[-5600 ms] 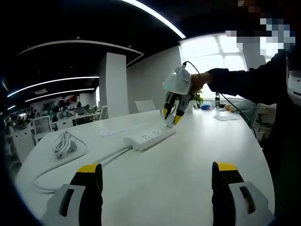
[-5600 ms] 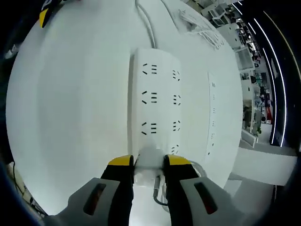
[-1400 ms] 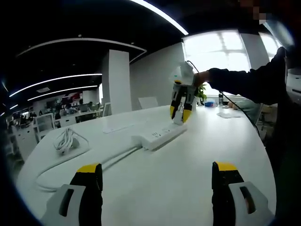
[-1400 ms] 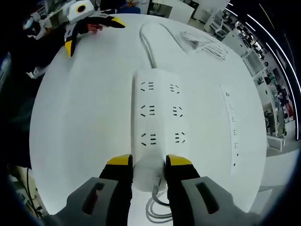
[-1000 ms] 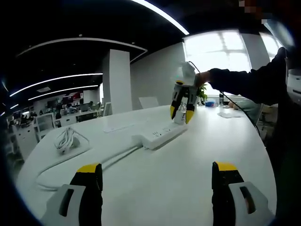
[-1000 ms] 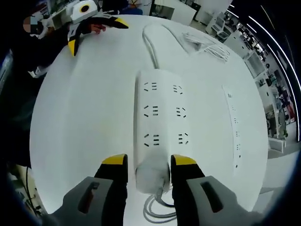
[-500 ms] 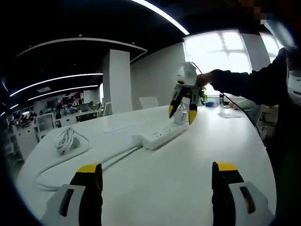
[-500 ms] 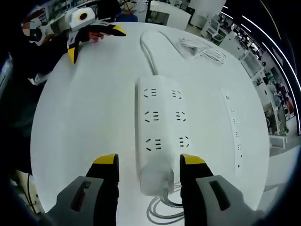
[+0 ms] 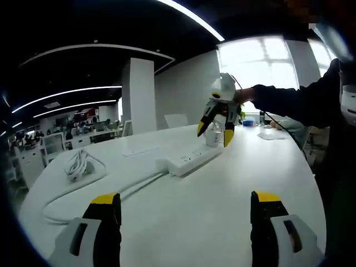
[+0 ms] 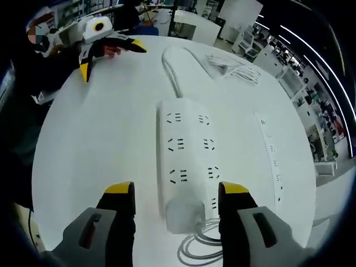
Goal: Straighten the power strip on the desk, plug the charger into it
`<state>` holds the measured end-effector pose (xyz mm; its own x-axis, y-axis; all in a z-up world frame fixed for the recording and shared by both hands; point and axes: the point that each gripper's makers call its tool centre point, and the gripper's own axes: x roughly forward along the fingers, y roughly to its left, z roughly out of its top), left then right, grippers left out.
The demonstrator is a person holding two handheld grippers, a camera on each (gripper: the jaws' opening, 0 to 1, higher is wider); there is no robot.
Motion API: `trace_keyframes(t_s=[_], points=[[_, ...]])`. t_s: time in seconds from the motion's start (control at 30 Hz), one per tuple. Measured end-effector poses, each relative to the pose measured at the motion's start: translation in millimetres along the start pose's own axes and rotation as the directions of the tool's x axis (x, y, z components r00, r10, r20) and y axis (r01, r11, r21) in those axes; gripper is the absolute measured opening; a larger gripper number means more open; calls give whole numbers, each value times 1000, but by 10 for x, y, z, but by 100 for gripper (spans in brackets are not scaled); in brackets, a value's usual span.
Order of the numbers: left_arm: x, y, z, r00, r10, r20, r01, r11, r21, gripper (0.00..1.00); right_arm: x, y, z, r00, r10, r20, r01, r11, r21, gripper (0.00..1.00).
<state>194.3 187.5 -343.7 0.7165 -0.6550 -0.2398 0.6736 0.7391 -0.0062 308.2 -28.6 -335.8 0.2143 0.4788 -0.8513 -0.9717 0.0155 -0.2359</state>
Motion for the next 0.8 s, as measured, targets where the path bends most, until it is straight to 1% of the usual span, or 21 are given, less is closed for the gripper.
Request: trace_keyframes(t_s=[0.27, 0.4, 0.47, 0.53, 0.8], points=[[7, 0, -3, 1000, 3, -1, -3, 1000, -1, 99, -11, -2, 33, 999, -10, 42, 9, 1000, 13, 65], [6, 0, -3, 1000, 5, -1, -5, 1000, -2, 99, -12, -12, 66, 998, -16, 67, 14, 1000, 25, 72], [7, -3, -3, 1000, 5, -2, -5, 1000, -3, 99, -14, -12, 63, 997, -15, 71, 13, 1000, 23, 72], [11, -6, -6, 1000, 6, -4, -6, 1000, -1, 99, -15, -14, 71, 997, -16, 78, 14, 1000, 21, 75], [13, -8, -4, 1000, 7, -5, -7, 1000, -1, 99, -31, 45, 112, 993, -7, 116, 3, 1000, 29, 86]])
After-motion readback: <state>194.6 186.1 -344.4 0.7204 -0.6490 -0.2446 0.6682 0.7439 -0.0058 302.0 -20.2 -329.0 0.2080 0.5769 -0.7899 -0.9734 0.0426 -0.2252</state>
